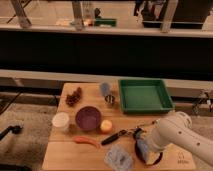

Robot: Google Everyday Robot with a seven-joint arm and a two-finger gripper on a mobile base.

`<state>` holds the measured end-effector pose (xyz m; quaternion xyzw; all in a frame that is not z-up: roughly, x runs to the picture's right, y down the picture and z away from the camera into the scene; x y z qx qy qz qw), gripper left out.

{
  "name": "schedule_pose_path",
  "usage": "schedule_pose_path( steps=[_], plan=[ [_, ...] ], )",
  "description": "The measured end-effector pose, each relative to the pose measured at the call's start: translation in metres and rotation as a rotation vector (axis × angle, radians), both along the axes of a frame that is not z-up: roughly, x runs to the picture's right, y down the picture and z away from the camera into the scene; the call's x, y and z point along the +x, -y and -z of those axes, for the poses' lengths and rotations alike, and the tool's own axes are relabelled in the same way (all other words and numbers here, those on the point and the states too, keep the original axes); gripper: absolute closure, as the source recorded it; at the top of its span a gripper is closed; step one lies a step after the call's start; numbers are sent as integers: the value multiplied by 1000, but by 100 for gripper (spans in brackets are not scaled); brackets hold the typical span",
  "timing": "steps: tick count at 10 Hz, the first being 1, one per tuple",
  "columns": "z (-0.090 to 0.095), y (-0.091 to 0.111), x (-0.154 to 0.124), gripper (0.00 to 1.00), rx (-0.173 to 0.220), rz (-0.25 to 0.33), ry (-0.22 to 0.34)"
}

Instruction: Wipe red bowl with sponge

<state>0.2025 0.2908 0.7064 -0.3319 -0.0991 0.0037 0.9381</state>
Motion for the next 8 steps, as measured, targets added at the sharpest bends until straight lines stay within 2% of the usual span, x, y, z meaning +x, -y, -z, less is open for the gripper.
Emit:
schedule_pose_path(
  steps=[4, 6, 8],
  plan=[
    [-9, 7, -13, 100, 8, 20, 19],
    [-5, 11, -17, 100, 11, 10, 36],
    [-6, 12, -11, 100, 9, -7, 25]
  ],
)
